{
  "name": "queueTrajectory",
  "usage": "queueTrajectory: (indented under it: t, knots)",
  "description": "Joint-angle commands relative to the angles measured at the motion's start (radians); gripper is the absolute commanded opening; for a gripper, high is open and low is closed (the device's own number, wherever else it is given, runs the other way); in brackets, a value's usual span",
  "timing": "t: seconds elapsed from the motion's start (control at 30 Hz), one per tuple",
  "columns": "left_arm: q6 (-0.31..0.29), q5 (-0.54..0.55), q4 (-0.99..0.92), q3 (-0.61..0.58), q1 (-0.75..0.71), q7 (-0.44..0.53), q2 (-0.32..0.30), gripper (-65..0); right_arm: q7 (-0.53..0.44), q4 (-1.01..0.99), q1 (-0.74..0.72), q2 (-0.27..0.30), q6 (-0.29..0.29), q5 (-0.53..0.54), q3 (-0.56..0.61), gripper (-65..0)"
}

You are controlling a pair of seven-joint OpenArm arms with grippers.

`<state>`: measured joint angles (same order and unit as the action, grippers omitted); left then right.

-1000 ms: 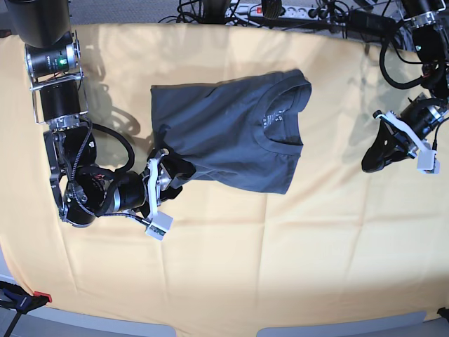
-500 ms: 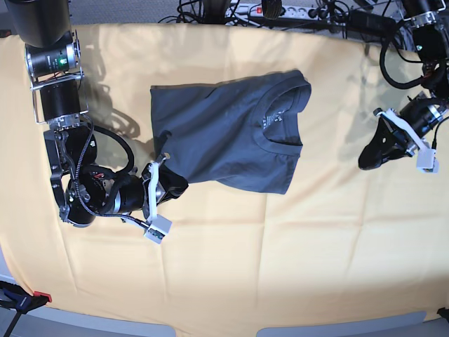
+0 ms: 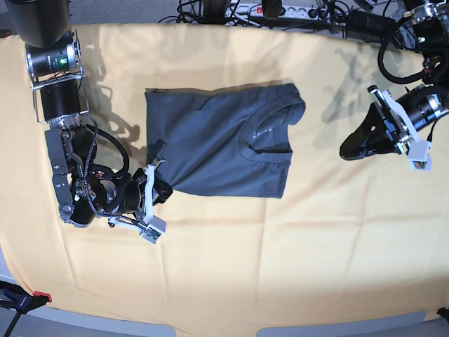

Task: Fold the T-shirt properly
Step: 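Move the left gripper to the shirt's shoulder edge beside the collar, then grasp the shoulder edge with the left gripper and fold it toward the hem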

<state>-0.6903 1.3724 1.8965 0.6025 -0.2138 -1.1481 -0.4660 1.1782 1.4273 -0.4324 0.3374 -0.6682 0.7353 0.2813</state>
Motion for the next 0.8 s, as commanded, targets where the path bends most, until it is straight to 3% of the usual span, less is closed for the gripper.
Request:
queueTrajectory:
  t: [0.0,0.07,0.1,0.2,0.23,0.33,0.43,0.5,0.6,0.77]
  knots:
    - [-0.008,0.028,0.015,0.006,0.006,0.024,-0.019,-65.0,-0.014,0.012,-0.03,0.01,0.0,0.008,-0.007,-65.0]
    - [-0.008,0.028,0.014,0.006,0.006,0.025,-0.019,-65.0,-0.015,0.012,-0.03,0.009,0.015,0.032,-0.007,-65.0]
    - [-0.008,0.028,0.014,0.006,0.006,0.024,-0.019,-65.0,-0.015,0.012,-0.031,0.009,0.02,0.054,-0.007,-60.9]
    - [-0.008,0.042,0.015,0.006,-0.006,0.024,-0.019,-65.0,-0.018,0.013,-0.034,0.009,-0.003,0.117,-0.007,-35.8]
    - [-0.008,0.063,0.015,0.006,-0.011,0.021,-0.019,-65.0,-0.022,0.013,-0.037,0.009,-0.029,0.131,-0.007,-33.3]
    - [-0.008,0.111,0.036,-0.011,-0.022,-0.047,-0.019,-65.0,-0.081,0.013,-0.053,0.009,-0.027,0.122,-0.008,-39.6]
    - [-0.008,0.111,0.116,-0.079,-0.032,-0.081,-0.019,-65.0,-0.193,0.012,-0.051,0.008,-0.016,0.089,-0.007,-61.3]
    - [-0.008,0.111,0.188,-0.145,-0.048,-0.08,-0.019,-65.0,-0.252,0.012,-0.042,0.005,-0.025,0.018,-0.007,-65.0]
    - [-0.008,-0.037,0.272,-0.265,-0.058,-0.075,-0.019,-65.0,-0.274,0.01,-0.042,-0.013,-0.03,-0.1,-0.007,-65.0]
    - [-0.008,-0.437,0.283,-0.473,-0.058,0.11,-0.019,-65.0,-0.262,0.01,-0.041,-0.01,-0.03,-0.134,-0.005,-65.0]
